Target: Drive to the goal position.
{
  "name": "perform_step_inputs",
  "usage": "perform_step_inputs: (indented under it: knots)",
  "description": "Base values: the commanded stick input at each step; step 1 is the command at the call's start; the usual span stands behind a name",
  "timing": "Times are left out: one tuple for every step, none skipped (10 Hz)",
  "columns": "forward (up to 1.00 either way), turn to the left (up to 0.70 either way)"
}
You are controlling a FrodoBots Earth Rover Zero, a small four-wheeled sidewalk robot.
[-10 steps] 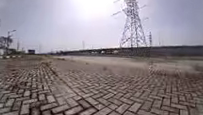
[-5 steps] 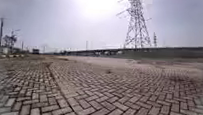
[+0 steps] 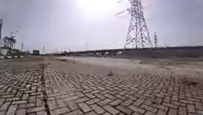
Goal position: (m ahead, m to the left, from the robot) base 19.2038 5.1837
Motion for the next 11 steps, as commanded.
perform_step_inputs:
  knots:
    - [1.00, 0.30]
    - [1.00, 0.19]
    - [1.00, 0.00]
    - [1.00, 0.00]
    - [1.00, 0.00]
    - [1.00, 0.00]
    - [1.00, 0.00]
    - [1.00, 0.00]
    - [1.00, 0.00]
    - [1.00, 0.00]
    - [1.00, 0.00]
